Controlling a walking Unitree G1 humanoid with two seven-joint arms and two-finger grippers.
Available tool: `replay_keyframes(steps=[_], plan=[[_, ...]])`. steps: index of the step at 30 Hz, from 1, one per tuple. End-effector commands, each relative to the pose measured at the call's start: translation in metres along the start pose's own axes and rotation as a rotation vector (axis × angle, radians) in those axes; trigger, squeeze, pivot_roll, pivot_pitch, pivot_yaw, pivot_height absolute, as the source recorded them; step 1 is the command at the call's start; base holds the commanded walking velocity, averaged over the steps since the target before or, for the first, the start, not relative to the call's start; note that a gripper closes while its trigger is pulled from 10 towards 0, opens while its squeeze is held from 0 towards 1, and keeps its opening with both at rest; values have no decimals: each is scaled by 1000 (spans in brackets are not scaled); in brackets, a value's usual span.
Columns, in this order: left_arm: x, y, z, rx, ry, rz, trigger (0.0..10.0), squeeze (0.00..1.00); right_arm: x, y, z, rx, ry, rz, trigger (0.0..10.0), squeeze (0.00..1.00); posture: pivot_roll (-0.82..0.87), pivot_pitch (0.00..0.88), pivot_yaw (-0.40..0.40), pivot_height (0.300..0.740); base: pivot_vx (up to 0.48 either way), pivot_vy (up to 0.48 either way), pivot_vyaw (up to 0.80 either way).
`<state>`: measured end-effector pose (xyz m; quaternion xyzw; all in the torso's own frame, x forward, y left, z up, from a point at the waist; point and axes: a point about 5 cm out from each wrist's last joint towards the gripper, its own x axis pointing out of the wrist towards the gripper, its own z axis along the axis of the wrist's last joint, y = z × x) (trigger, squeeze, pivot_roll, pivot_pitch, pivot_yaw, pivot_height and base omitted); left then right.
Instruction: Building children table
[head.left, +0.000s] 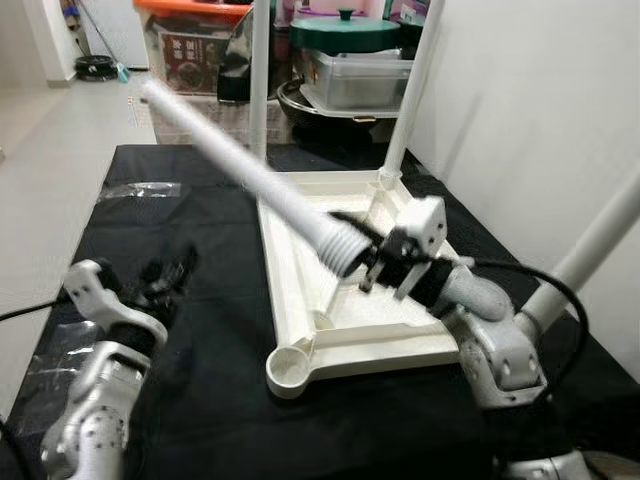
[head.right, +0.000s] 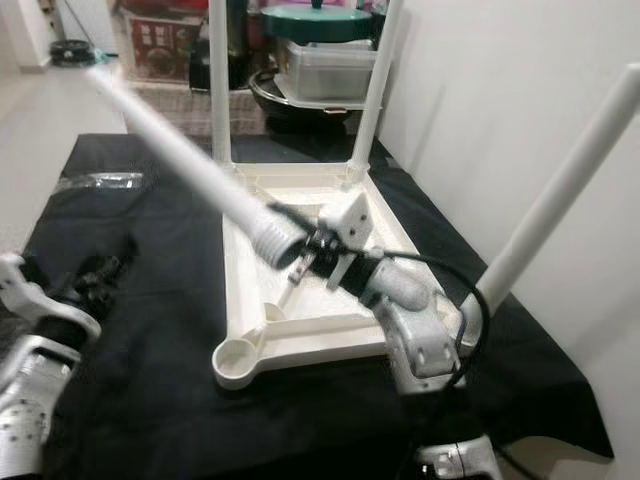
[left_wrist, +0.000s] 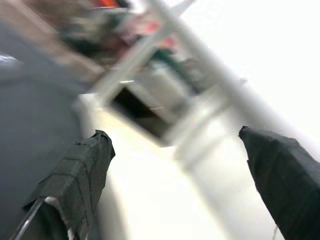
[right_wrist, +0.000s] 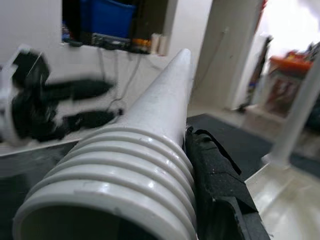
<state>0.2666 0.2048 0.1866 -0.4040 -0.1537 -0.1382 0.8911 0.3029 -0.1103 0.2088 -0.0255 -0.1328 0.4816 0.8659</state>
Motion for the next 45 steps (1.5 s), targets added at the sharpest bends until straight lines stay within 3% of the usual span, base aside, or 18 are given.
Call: replay_keyframes(steps=[1,2,3,5,7,8,11,15,24,26,27,28,36,44,45], plan=[[-2,-14,6,-157,-31,-119,10000,0,1,9,-6,105,-29,72,0,0,47,0,-81,740,0,0,0],[-2,-14,6,-157,-31,-119,10000,0,1,9,-6,105,-29,72,0,0,47,0,-81,740,0,0,0],[-5,-17,9,-198,-37,-150,10000,0,-1,12,-13,169,-25,106,0,0,55,0,-84,740,0,0,0],[-5,-17,9,-198,-37,-150,10000,0,-1,12,-13,169,-25,106,0,0,55,0,-84,740,0,0,0],[-10,-17,14,-241,-43,-174,10000,0,-7,12,-24,291,-30,143,0,0,65,0,-90,740,0,0,0],[-10,-17,14,-241,-43,-174,10000,0,-7,12,-24,291,-30,143,0,0,65,0,-90,740,0,0,0],[-13,-6,18,-289,-64,-129,10000,0,-17,18,-18,439,-90,261,0,0,65,0,-91,740,0,0,0],[-14,-3,19,-317,-57,-106,10000,0,-25,32,-15,470,-91,366,0,0,60,0,-88,740,0,0,0],[-17,-5,22,-369,-34,-126,10000,0,-32,32,-18,503,-85,383,0,0,59,0,-86,740,0,0,0],[-16,-6,25,-365,-41,-137,10000,0,-35,40,-22,528,-56,432,0,0,59,0,-84,740,0,0,0],[-15,-7,27,-360,-51,-141,3294,0,-38,43,-26,543,-34,454,0,0,60,0,-83,740,0,0,0],[-14,-7,30,-360,-63,-145,0,0,-42,45,-29,556,-11,472,0,0,60,0,-84,740,0,0,0],[-16,-8,44,-370,-97,-175,0,0,-58,35,-40,573,70,466,0,0,67,0,-92,740,0,0,0],[-22,-13,43,-377,-87,-200,0,0,-53,35,-40,556,75,456,0,0,70,0,-94,740,0,0,0],[-21,-16,42,-371,-69,-209,0,0,-49,33,-41,546,92,422,4706,0,70,0,-94,740,0,0,0]])
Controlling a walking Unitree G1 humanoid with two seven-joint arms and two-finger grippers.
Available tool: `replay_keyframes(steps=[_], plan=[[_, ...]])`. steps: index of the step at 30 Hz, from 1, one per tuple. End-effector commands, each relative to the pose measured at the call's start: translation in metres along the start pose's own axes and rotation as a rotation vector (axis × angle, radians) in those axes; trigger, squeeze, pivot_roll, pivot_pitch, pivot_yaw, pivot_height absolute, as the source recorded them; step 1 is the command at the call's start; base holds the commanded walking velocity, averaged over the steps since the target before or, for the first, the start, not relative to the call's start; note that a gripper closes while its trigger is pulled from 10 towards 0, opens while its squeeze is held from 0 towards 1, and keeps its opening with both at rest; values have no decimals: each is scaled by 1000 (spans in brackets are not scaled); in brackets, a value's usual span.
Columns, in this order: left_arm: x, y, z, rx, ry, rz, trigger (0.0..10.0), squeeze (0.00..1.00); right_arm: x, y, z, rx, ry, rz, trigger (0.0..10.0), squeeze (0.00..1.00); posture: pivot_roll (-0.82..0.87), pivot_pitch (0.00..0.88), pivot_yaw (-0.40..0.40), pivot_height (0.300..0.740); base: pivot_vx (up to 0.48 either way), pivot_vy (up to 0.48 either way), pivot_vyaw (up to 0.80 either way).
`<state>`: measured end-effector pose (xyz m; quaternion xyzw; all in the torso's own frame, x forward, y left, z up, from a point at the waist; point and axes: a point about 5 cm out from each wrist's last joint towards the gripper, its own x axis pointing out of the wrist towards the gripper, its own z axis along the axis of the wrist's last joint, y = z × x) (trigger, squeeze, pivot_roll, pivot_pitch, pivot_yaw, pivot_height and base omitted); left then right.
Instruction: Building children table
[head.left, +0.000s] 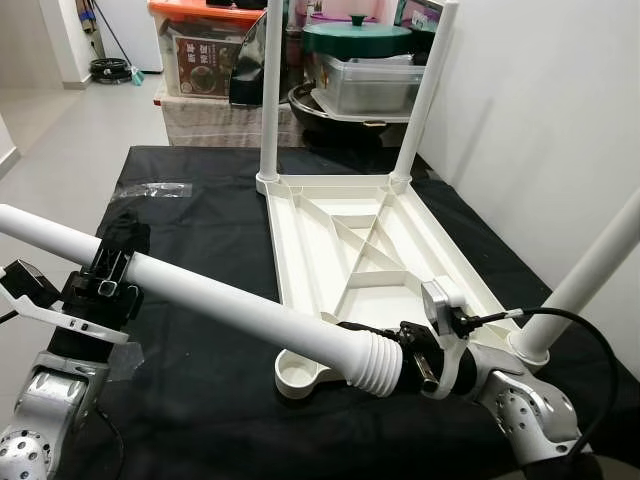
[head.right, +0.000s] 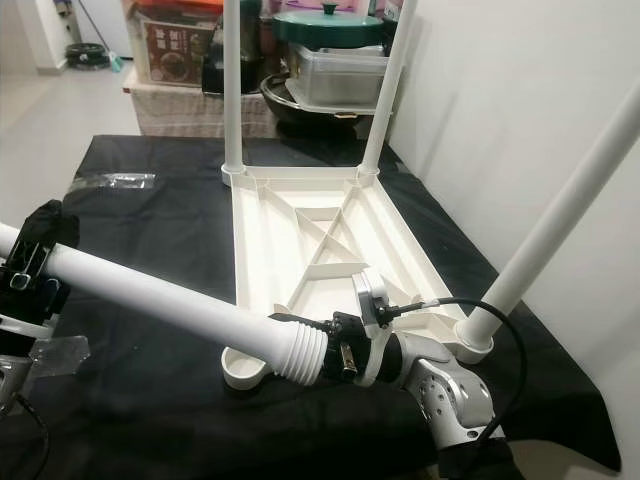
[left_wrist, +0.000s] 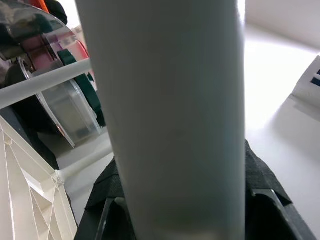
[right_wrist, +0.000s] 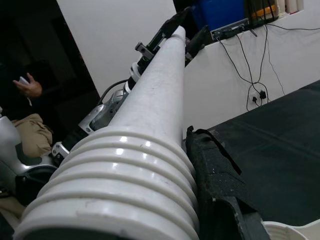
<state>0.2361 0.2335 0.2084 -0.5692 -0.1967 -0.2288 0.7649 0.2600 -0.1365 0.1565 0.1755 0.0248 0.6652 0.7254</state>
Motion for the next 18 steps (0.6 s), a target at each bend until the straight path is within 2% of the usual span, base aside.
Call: replay_keyframes(steps=[1,2,3,7,11,14,15,17,18], plan=[[5,-8,-4,51,55,-21,0,0,7,-9,-3,-20,66,-91,10000,0,69,0,-93,740,0,0,0],[5,-8,-4,51,55,-21,0,0,7,-9,-3,-20,66,-91,10000,0,69,0,-93,740,0,0,0],[8,-7,-3,77,73,1,10000,0,13,-15,4,-72,50,-166,10000,1000,68,0,-92,740,0,0,0],[12,-8,3,82,56,2,10000,0,16,-16,15,-88,16,-153,10000,1000,66,0,-91,740,0,0,0],[19,-14,15,99,30,-7,10000,0,5,-21,16,-89,49,-152,10000,1000,66,0,-100,740,0,0,0],[21,-20,25,113,-9,-20,10000,0,-10,-23,14,-71,81,-144,10000,1000,68,0,-106,740,0,0,0],[21,-23,30,123,-24,-30,10000,0,-20,-28,13,-68,91,-181,10000,1000,72,0,-111,740,0,0,0],[21,-23,30,123,-24,-30,10000,0,-20,-28,13,-68,91,-181,10000,1000,72,0,-111,740,0,0,0],[20,-28,36,140,-38,-41,10000,0,-37,-37,14,-71,107,-258,10000,1000,74,0,-114,740,0,0,0]])
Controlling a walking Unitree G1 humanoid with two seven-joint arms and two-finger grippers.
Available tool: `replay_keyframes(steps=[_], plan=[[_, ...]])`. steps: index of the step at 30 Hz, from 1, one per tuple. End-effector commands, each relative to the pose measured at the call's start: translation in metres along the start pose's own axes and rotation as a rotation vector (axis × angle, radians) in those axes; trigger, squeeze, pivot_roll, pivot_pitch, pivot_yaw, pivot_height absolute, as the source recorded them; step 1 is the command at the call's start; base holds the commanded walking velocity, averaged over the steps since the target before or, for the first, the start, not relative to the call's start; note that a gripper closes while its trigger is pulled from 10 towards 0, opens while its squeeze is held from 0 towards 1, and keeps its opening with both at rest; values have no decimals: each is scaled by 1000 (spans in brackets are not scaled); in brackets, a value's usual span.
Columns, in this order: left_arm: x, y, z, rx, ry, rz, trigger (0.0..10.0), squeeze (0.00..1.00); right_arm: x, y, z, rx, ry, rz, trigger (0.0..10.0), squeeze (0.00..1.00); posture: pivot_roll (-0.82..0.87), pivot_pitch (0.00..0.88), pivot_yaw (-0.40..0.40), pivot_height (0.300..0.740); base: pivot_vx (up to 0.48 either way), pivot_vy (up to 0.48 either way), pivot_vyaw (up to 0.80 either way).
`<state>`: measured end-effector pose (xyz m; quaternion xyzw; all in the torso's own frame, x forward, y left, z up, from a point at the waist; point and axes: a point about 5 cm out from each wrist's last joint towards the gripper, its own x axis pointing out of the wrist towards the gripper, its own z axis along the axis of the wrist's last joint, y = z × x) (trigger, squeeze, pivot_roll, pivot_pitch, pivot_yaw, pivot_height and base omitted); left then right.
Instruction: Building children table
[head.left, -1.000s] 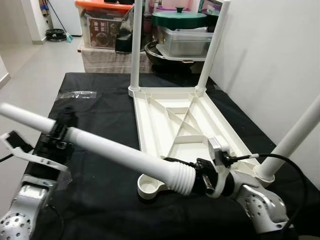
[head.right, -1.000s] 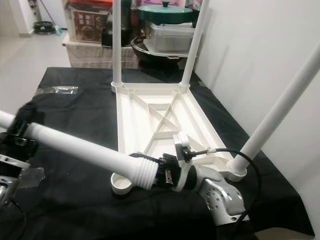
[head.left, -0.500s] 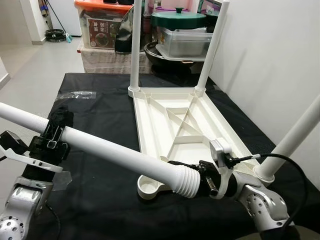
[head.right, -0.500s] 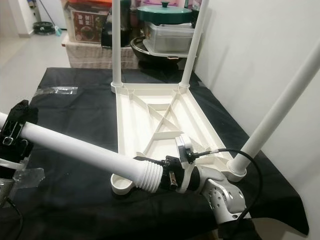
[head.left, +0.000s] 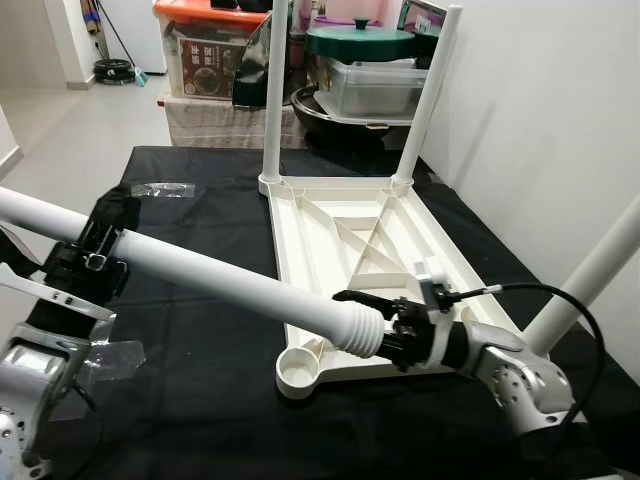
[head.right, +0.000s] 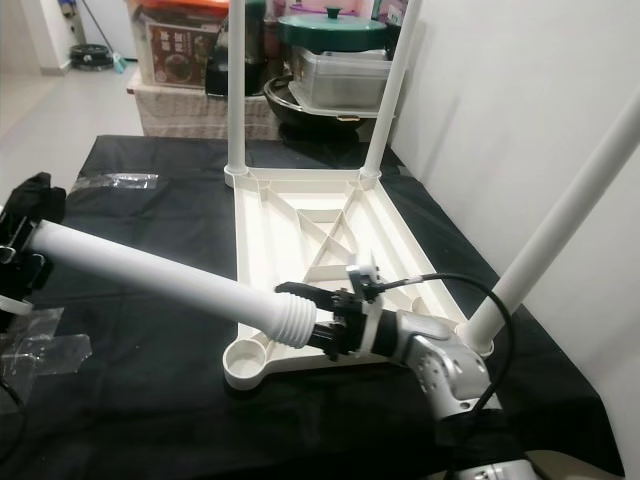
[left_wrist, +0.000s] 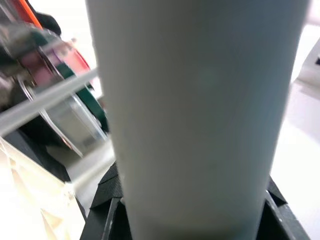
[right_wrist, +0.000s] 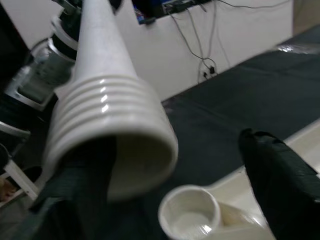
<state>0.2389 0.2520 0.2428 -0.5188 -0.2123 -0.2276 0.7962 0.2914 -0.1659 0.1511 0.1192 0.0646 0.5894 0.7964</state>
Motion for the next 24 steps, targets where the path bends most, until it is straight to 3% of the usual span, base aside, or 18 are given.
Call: replay_keyframes(steps=[1,2,4,5,6,7,9,12,13,14,16,21,24], plan=[[0,-8,13,33,-49,-21,10000,0,-22,-14,3,-30,24,-91,10000,1000,74,0,-114,740,0,0,0],[0,-8,13,33,-49,-21,10000,0,-22,-14,3,-30,24,-91,10000,1000,74,0,-114,740,0,0,0],[-2,-11,16,50,-32,-26,10000,0,-39,-26,4,-60,76,-185,10000,976,69,0,-114,740,0,0,0],[-2,-11,16,65,-10,-29,10000,0,-48,-32,5,-74,100,-231,10000,333,66,0,-114,740,0,0,0],[-2,-11,16,65,-10,-29,10000,0,-48,-32,5,-74,100,-231,10000,333,66,0,-114,740,0,0,0],[-1,-12,16,81,16,-31,10000,0,-54,-37,9,-89,110,-273,10000,0,66,0,-114,740,0,0,0],[0,-12,16,97,50,-40,10000,0,-53,-39,19,-104,93,-284,10000,0,66,0,-114,740,0,0,0],[11,-11,9,141,160,-62,10000,0,-29,-32,54,-169,7,-173,10000,0,63,0,-102,740,0,0,0],[11,-11,9,141,160,-62,10000,0,-29,-32,54,-169,7,-173,10000,0,63,0,-102,740,0,0,0],[21,-13,-1,196,270,-94,10000,0,-5,-20,69,-240,30,-32,10000,0,65,0,-100,740,0,0,0],[28,-13,-6,226,327,-108,10000,0,8,-13,76,-262,53,58,10000,0,68,0,-101,740,0,0,0],[38,-17,-13,254,426,-168,10000,0,32,-4,87,-239,80,176,10000,0,65,0,-96,740,0,0,0],[47,-20,-25,269,523,-224,10000,0,59,14,91,-172,116,331,10000,0,58,0,-95,740,0,0,0]])
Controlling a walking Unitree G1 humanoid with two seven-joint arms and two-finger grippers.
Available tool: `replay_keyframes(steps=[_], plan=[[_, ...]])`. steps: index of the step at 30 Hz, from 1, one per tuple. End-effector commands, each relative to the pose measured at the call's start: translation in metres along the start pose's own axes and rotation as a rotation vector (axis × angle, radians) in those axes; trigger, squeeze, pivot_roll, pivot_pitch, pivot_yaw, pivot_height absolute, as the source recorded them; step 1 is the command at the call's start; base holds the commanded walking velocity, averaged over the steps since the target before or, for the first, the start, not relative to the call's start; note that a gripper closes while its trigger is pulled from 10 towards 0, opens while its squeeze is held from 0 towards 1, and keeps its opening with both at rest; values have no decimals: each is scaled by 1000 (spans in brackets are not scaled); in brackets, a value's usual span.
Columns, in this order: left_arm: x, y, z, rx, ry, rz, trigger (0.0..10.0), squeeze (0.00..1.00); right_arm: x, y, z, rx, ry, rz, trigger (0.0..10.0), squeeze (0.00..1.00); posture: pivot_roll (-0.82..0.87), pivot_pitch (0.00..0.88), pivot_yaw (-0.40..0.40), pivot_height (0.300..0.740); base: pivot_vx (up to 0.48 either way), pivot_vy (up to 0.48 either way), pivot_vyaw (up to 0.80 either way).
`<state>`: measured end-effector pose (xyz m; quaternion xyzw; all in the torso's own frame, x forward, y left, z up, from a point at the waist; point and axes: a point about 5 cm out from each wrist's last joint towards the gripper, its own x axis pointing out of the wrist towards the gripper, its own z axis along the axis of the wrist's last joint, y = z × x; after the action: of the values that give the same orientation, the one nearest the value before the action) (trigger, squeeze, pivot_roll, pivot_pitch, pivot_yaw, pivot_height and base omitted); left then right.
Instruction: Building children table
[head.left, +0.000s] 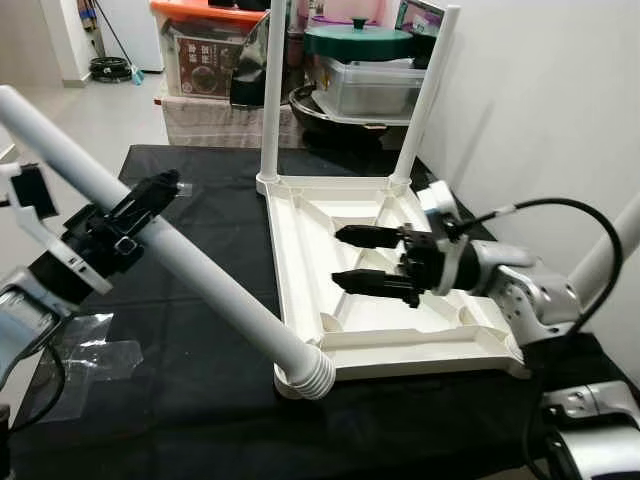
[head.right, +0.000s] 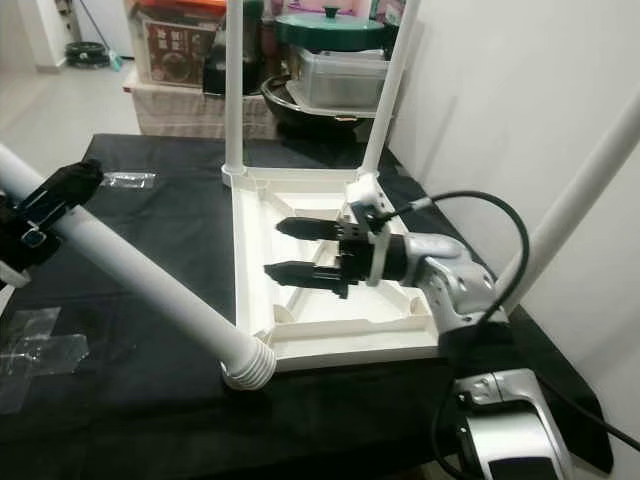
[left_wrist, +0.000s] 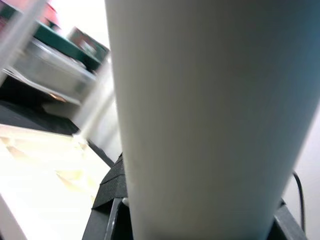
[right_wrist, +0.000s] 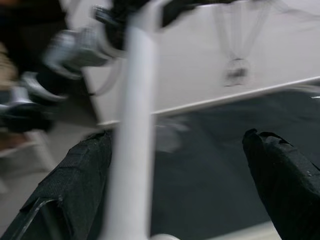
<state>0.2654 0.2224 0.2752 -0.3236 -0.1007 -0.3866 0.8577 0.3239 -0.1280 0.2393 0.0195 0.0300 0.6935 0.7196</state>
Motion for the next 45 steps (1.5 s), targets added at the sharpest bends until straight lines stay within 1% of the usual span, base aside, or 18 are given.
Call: replay_keyframes(steps=[1,2,5,8,10,11,13,14,16,17,20,24,25,26,27,35,42,45], plan=[[10,-3,-7,13,68,-48,10000,0,21,11,2,39,29,112,10000,0,55,0,-95,740,0,0,0],[10,-3,-7,13,68,-48,10000,0,21,11,2,39,29,112,10000,0,55,0,-95,740,0,0,0],[16,-6,-10,10,82,-87,10000,0,35,18,-6,84,72,144,10000,0,53,0,-97,740,0,0,0],[17,-7,-10,9,83,-93,10000,0,36,18,-7,92,77,147,10000,0,53,0,-97,740,0,0,0],[29,-9,-18,-12,95,-141,10000,0,49,19,-18,195,81,162,10000,0,58,0,-104,740,0,0,0],[29,-9,-18,-12,95,-141,10000,0,49,19,-18,195,81,162,10000,0,58,0,-104,740,0,0,0],[39,-11,-24,-29,112,-177,10000,0,61,22,-27,244,109,174,10000,0,55,0,-105,740,0,0,0],[39,-11,-24,-29,112,-177,10000,0,61,22,-27,244,109,174,10000,0,55,0,-105,740,0,0,0],[45,-14,-27,-32,124,-204,10000,0,71,22,-36,262,163,150,10000,0,55,0,-105,740,0,0,0],[45,-14,-27,-32,124,-204,10000,0,71,22,-36,262,163,150,10000,0,55,0,-105,740,0,0,0],[57,-18,-31,-29,154,-249,10000,0,87,23,-45,299,213,112,10000,0,57,0,-102,740,0,0,0],[59,-18,-33,-29,167,-259,10000,0,91,27,-44,306,219,117,10000,0,54,0,-98,740,0,0,0],[59,-17,-35,-32,174,-258,10000,0,94,28,-45,308,237,117,5647,0,49,0,-94,740,0,0,0],[59,-17,-35,-32,174,-258,10000,0,94,28,-45,308,237,117,5647,0,49,0,-94,740,0,0,0],[60,-16,-36,-34,181,-259,10000,0,97,31,-45,310,252,126,0,0,49,0,-94,740,0,0,0],[65,-16,-40,-29,196,-275,10000,0,105,36,-46,329,283,95,0,0,46,0,-94,740,0,0,0],[66,-15,-40,-23,204,-278,10000,0,106,37,-46,336,279,83,0,0,42,0,-90,740,0,0,0],[67,-15,-41,0,204,-282,10000,0,107,40,-45,335,278,83,0,0,40,0,-90,740,0,0,0]])
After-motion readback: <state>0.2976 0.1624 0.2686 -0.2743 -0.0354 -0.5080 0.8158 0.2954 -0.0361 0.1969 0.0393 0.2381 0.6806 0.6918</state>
